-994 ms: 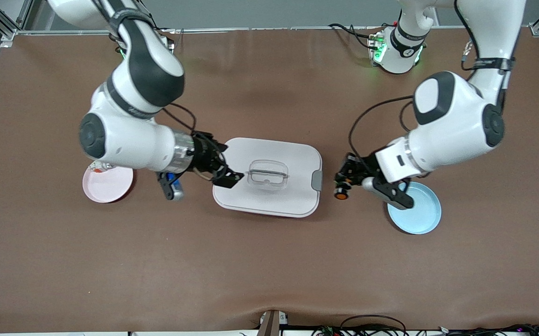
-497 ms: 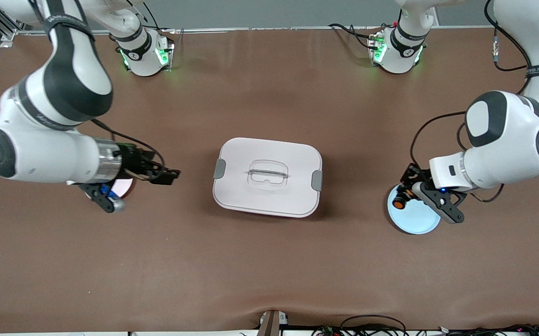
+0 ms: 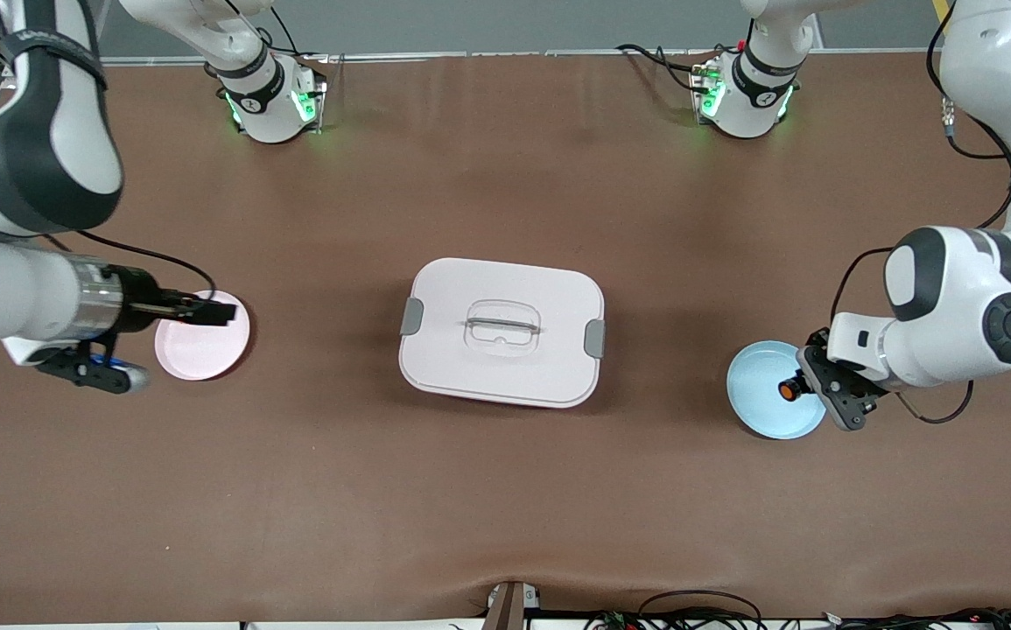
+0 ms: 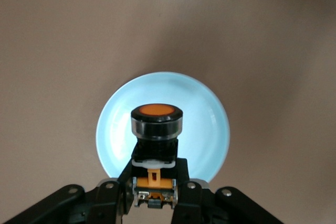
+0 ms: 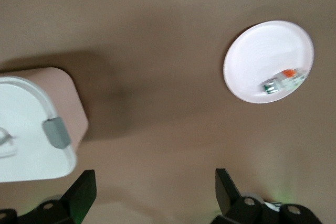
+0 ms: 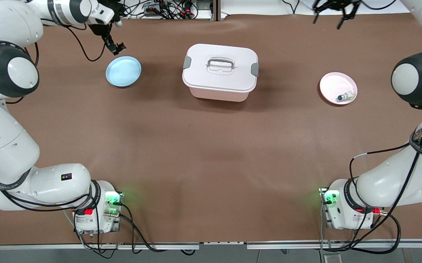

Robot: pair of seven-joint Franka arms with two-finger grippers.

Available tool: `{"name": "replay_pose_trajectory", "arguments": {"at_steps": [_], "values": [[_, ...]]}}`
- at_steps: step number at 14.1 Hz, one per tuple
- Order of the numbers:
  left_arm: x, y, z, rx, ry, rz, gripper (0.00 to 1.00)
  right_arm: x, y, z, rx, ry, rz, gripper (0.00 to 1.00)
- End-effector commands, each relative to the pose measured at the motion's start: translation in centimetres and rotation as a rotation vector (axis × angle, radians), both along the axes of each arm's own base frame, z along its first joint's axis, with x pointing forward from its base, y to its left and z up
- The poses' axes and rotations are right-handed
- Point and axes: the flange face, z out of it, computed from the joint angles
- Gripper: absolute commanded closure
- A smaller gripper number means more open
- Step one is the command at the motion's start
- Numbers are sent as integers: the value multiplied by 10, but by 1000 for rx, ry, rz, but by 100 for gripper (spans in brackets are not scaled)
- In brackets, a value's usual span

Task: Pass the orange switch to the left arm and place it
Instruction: 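Lower the switch onto the blue plate while the right gripper withdraws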

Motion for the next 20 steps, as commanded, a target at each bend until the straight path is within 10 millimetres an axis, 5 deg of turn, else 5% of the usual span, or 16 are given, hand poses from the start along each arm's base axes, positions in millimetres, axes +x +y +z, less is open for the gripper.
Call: {"name": "replay_pose_trajectory", "arguments": {"at_steps": [1,6,16,17,18,19,20], "values": [[2,7,-34,11,-60,-122,100,-7,-47,10,-6,4,90,0],[-6,21,-85,11,-120,-351,100,-14,-112,20,-15,-4,143,0],[-25,18,-108,91,-64,-481,100,-21,-103,34,-83,-11,168,0],[-26,16,-109,91,-62,-475,89,-20,-104,35,-84,-14,167,0],[-26,15,-107,92,-65,-469,39,-20,-104,35,-86,-13,161,0],[-27,15,-108,91,-62,-460,0,-20,-101,36,-90,-13,165,0],[-26,16,-106,91,-65,-446,0,-21,-102,36,-92,-11,164,0]]}}
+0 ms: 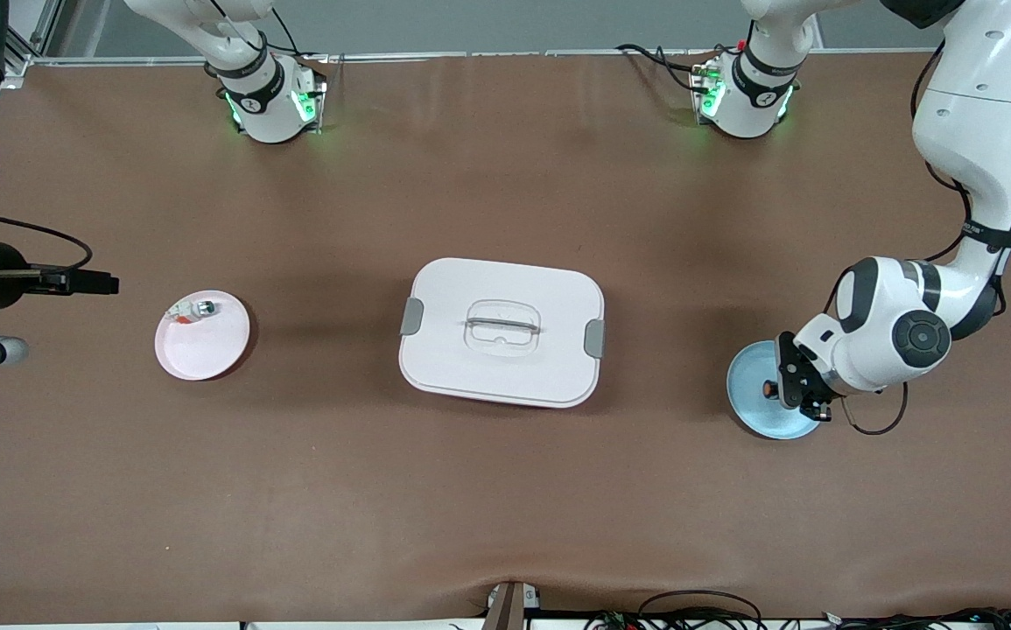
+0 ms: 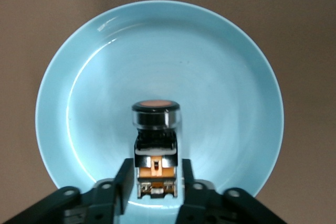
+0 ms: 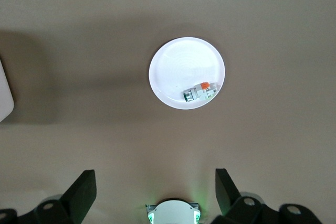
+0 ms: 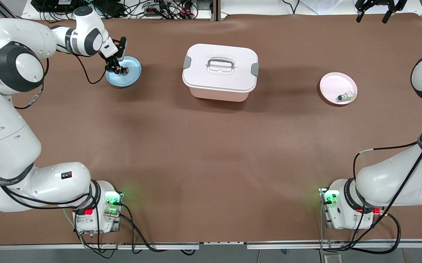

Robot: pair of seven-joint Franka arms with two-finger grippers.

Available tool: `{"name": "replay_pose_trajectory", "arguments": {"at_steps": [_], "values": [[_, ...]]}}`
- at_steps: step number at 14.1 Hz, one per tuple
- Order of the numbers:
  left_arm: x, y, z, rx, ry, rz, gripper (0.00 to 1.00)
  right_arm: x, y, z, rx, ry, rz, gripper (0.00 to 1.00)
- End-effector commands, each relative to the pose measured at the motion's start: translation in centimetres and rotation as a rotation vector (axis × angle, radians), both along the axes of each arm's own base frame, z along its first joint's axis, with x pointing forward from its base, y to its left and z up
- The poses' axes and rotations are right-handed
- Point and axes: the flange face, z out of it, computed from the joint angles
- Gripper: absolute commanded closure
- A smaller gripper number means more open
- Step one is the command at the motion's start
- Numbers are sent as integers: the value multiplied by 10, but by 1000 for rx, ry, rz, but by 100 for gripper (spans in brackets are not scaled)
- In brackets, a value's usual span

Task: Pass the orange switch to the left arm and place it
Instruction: 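Open the left gripper and release the switch on the blue plate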

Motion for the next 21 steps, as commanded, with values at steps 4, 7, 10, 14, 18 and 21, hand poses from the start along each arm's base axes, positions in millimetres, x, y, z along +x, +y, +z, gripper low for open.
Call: {"name": "replay_pose_trajectory", "arguments": {"at_steps": [4,7,10,14,18,21], "values": [[6,0,46,12,-76,119,0,-5,-4,10,-26,-8,-9,0],[9,3,90,6,-118,282,0,-11,-8,27,-24,-36,-15,0],[6,4,144,-41,-112,568,0,-14,-11,36,-26,-49,-19,0],[9,13,225,-42,-51,837,0,-26,-9,61,-4,-98,-25,0],[3,18,289,-102,-32,1140,0,-37,-28,76,39,-122,-66,0],[-3,18,338,-142,5,1309,0,-47,-42,81,39,-130,-89,0]]}}
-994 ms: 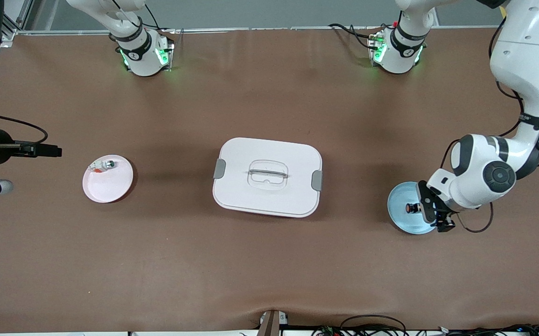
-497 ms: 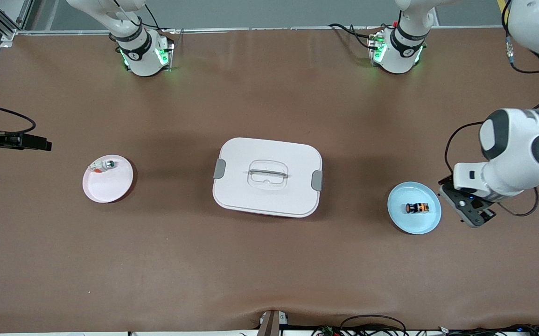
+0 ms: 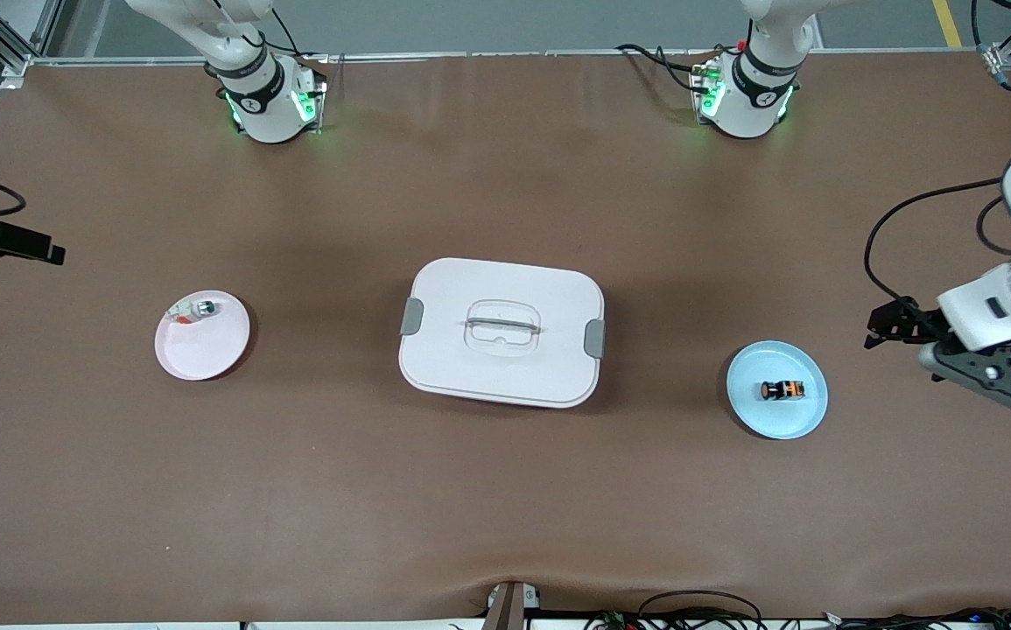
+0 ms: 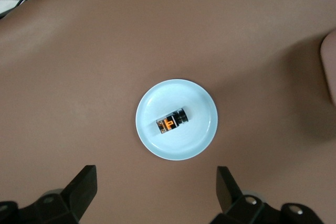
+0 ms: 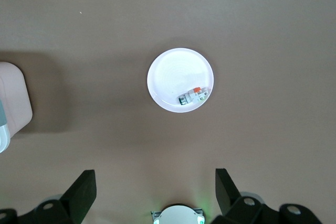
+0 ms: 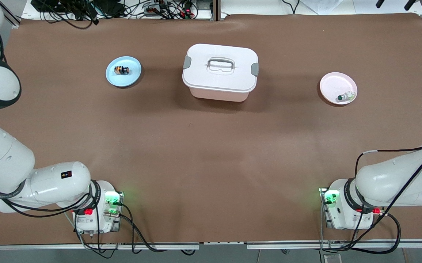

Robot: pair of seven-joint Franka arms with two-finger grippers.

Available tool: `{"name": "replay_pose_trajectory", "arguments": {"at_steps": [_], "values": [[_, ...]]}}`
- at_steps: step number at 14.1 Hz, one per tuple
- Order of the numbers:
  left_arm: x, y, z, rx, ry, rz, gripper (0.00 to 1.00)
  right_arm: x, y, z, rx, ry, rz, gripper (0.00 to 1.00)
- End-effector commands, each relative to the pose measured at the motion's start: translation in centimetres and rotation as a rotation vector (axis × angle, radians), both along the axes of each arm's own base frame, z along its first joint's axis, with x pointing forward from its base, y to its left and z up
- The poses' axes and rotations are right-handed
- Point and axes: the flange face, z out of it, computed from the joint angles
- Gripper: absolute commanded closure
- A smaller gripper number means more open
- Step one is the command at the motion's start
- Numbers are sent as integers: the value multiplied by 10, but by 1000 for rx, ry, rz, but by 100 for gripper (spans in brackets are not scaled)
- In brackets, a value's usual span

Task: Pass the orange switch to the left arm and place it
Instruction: 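Open the left gripper and release the switch on the blue plate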

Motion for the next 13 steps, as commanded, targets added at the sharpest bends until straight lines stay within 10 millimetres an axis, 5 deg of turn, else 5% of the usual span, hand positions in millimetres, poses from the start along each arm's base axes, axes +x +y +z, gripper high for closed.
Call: {"name": "replay_pose_trajectory", "arguments": {"at_steps": [1,5,8,13], "values": [[-10,-1,40,-31,43,150,0,-14,-8,10,22,-16,-20,0],[-33,-12,78,-16,103,363,0,-26,-2,18,15,-39,-12,0],[-53,-50,101,4,104,368,0,-48,3,14,8,-101,-13,0],[-86,-40,123,65,154,375,0,-60,19,21,9,-107,14,0]]}}
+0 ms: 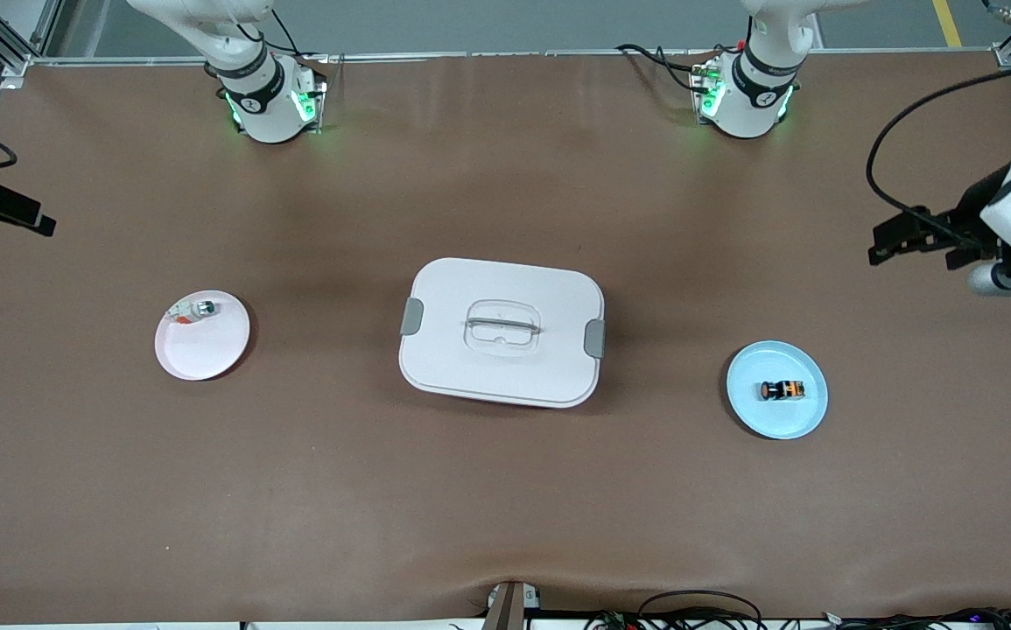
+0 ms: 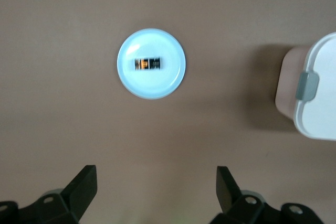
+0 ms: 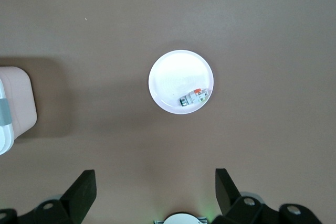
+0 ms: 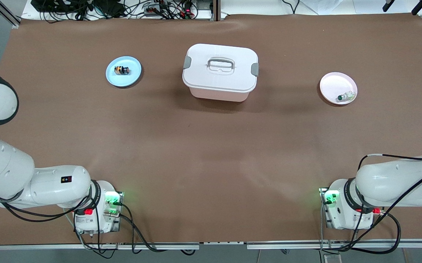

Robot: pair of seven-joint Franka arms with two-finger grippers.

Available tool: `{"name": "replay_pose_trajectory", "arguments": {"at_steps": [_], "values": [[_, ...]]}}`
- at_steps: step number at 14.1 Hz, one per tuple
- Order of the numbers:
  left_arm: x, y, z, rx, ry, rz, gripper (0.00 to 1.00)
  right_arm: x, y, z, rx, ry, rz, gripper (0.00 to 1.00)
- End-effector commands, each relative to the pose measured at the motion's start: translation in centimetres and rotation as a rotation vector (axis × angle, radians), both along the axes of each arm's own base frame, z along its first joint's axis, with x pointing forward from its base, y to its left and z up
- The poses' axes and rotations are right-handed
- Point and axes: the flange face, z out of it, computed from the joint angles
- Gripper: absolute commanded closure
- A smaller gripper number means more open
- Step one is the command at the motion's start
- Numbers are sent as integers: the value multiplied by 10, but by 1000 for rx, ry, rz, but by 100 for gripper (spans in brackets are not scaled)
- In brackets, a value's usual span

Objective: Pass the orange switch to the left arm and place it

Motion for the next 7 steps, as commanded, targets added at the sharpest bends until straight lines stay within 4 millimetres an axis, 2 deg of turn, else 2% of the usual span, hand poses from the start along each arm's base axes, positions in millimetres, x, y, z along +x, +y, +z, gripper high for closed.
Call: {"name": "replay_pose_trajectory", "arguments": {"at_steps": [1,2,5,7], "values": [[-17,24,14,20,-3,40,0,-15,20,6,2,-17,33,0],[-19,31,16,23,-6,49,0,-17,23,4,2,-17,37,0],[-36,26,23,31,-9,101,0,-19,24,6,2,-20,39,0],[-49,14,25,44,-16,120,0,-20,35,7,1,-16,60,0]]}}
